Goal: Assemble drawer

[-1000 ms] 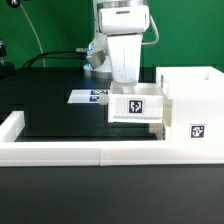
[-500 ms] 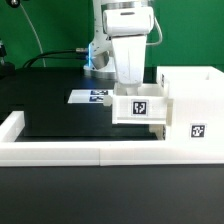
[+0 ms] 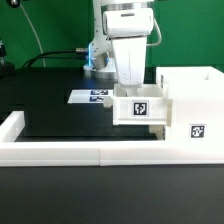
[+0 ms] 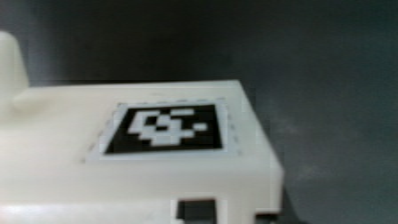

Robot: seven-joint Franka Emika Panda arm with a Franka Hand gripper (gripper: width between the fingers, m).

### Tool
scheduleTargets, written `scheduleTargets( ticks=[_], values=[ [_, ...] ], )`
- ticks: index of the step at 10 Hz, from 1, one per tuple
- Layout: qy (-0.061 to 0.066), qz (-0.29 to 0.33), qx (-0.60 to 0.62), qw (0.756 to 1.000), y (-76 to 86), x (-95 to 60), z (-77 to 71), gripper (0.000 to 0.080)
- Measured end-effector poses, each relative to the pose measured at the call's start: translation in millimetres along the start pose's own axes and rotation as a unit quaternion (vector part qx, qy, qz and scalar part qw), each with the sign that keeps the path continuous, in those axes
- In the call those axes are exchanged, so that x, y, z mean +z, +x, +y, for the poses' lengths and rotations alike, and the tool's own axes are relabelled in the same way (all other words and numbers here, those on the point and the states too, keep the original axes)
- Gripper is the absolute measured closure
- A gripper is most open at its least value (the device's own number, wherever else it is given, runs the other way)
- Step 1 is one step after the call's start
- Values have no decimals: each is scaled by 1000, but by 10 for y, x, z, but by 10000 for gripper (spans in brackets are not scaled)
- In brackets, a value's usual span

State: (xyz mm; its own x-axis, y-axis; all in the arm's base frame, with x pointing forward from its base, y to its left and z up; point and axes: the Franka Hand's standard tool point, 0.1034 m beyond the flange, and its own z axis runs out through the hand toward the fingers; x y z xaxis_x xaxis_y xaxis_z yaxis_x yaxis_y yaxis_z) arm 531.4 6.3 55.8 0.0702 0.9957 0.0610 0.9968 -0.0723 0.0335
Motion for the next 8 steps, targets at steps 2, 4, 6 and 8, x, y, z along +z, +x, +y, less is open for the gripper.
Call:
scheduleTargets(
  ticks=[2, 4, 6, 8],
  values=[
    [1, -5, -13, 1000, -1, 3, 14, 758],
    [1, -6, -13, 1000, -4, 3, 14, 758],
    [1, -6, -13, 1000, -5, 2, 14, 758],
    [0, -6, -18, 1000, 2, 3, 18, 758]
  ],
)
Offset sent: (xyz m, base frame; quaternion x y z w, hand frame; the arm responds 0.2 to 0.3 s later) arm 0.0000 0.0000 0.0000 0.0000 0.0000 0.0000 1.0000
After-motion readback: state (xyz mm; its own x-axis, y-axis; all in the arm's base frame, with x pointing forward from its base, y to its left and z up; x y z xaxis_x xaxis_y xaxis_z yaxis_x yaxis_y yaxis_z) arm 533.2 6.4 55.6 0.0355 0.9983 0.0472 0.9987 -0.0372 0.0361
